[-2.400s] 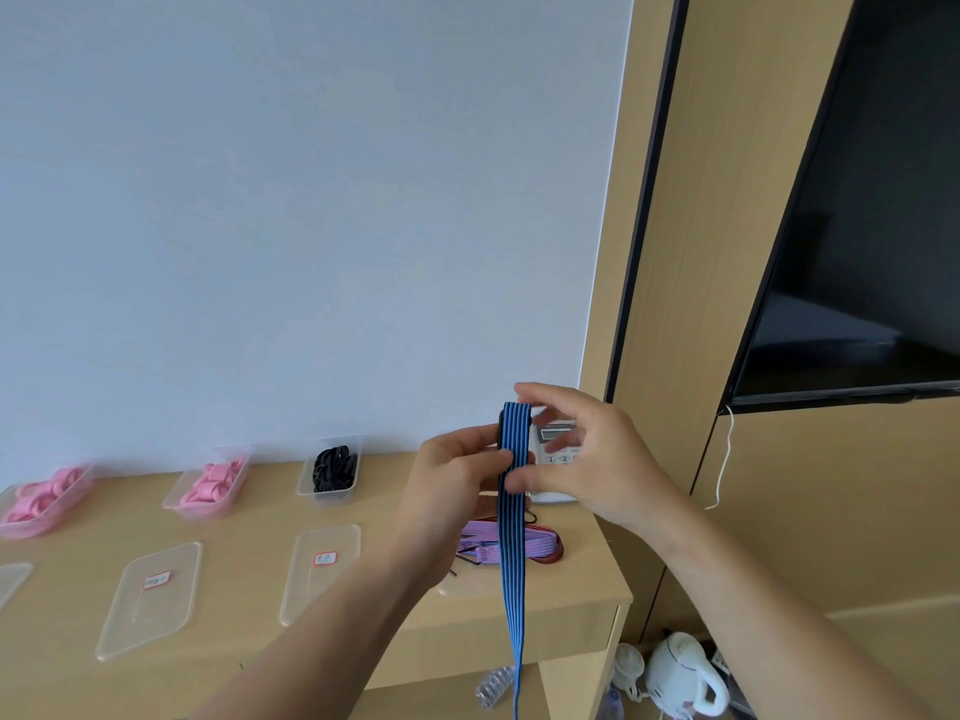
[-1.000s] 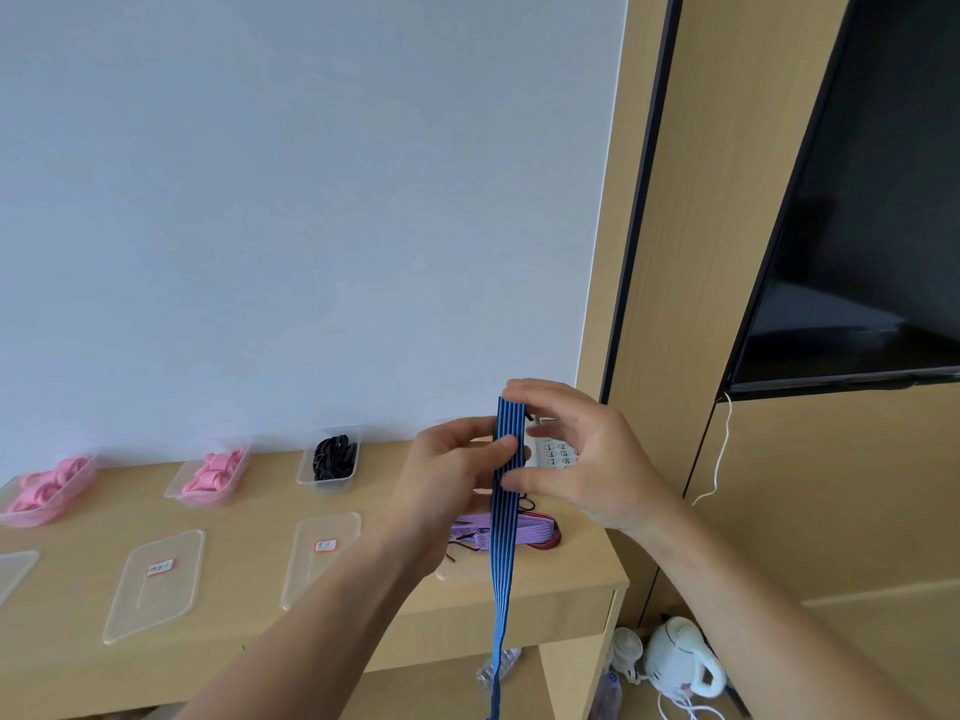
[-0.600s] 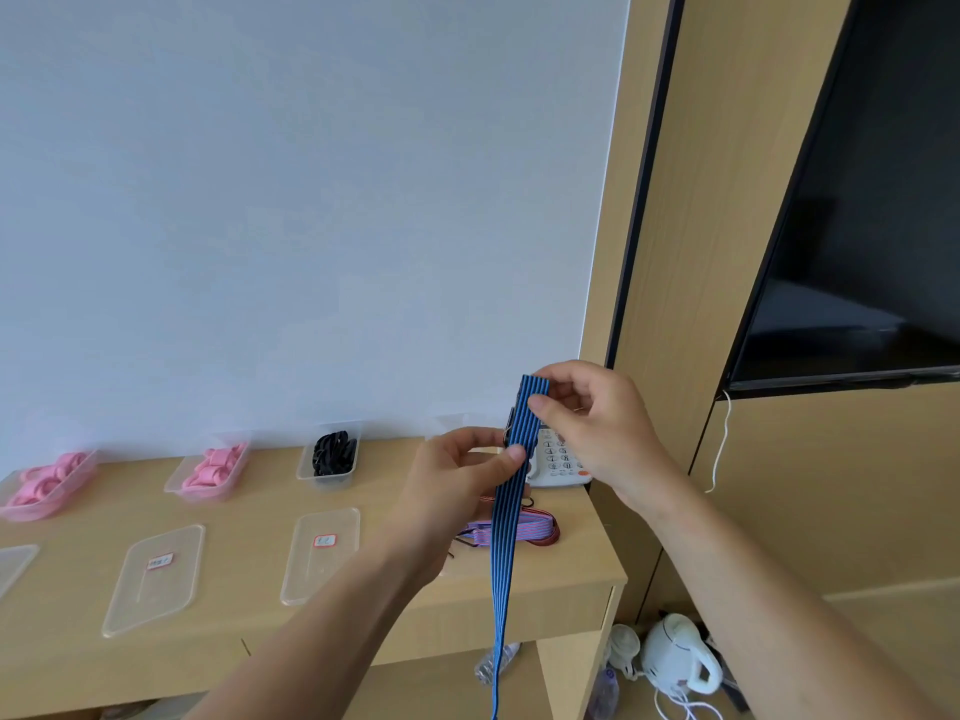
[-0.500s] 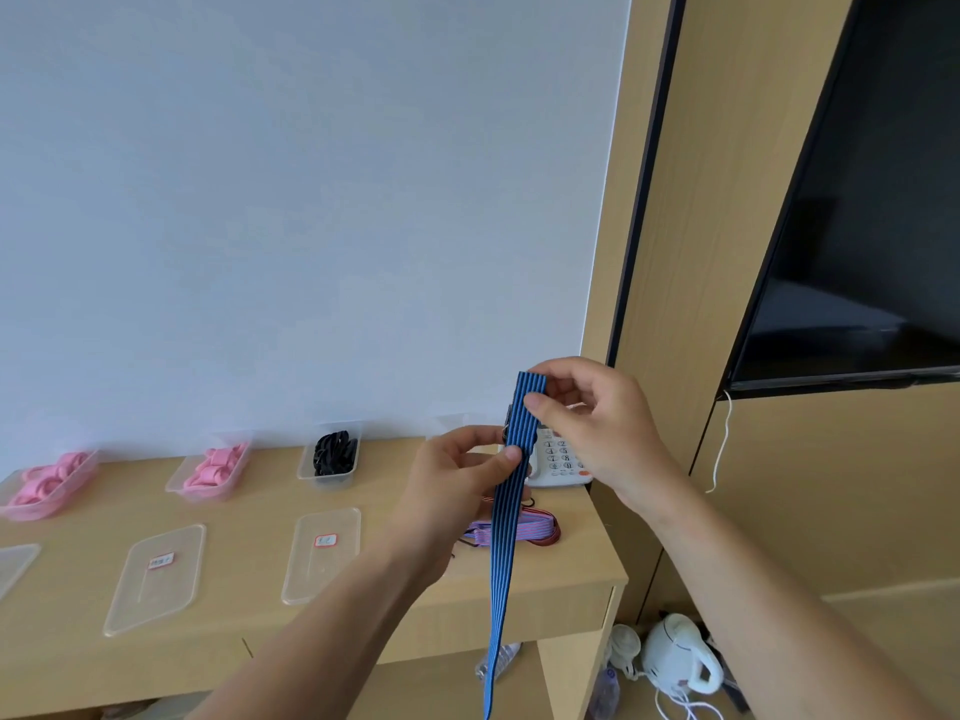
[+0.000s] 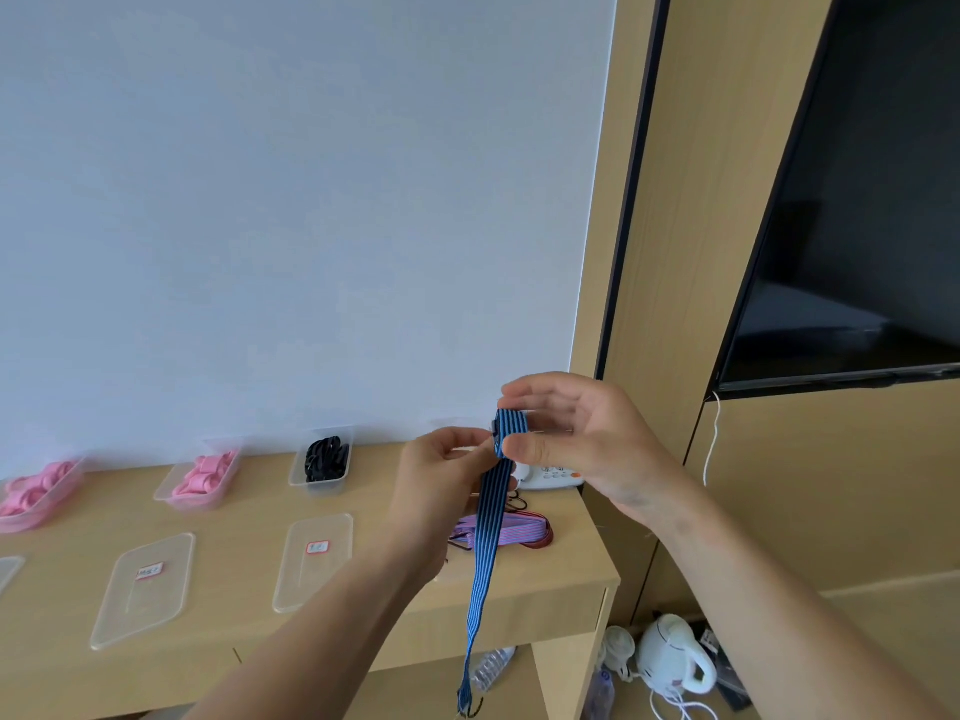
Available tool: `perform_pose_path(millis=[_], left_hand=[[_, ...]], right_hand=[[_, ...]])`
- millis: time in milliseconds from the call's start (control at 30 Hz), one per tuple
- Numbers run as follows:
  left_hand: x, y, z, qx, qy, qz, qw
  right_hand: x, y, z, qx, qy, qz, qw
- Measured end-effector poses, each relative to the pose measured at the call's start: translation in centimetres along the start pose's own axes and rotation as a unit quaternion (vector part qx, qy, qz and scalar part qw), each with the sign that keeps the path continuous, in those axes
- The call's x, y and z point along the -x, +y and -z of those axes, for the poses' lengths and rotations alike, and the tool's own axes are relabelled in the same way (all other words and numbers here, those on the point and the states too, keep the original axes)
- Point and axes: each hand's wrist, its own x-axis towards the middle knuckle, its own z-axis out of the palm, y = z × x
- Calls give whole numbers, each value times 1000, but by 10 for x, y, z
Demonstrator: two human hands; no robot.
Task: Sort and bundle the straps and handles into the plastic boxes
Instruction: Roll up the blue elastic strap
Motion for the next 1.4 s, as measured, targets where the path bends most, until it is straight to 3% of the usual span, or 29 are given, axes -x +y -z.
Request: perform_pose_path(millis=[200, 433, 700, 900, 1000, 1133, 1267, 1400], left_hand=[[6, 11, -2, 56, -49, 34, 997], [9, 16, -1, 51, -62, 10, 997], [6, 8, -5, 21, -67, -28, 997], [5, -2, -7, 50, -75, -18, 996], [1, -2, -7, 52, -57, -23, 997], [-4, -1, -8, 55, -51, -21, 997], [-7, 2, -9, 42, -22, -23, 999], [-10, 4, -7, 26, -3, -14, 1000]], right_hand=[[-1, 13, -7, 55, 49, 64, 995], [-1, 25, -6, 140, 35, 120, 982], [-13, 12, 0, 190, 26, -35, 981], [-18, 7, 2, 194, 121, 32, 973], [-19, 7, -1, 138, 122, 58, 981], [-16, 5, -1, -63, 89, 4, 994], [-13, 6, 3, -50, -7, -3, 999], [-14, 4, 7, -45, -17, -15, 999]])
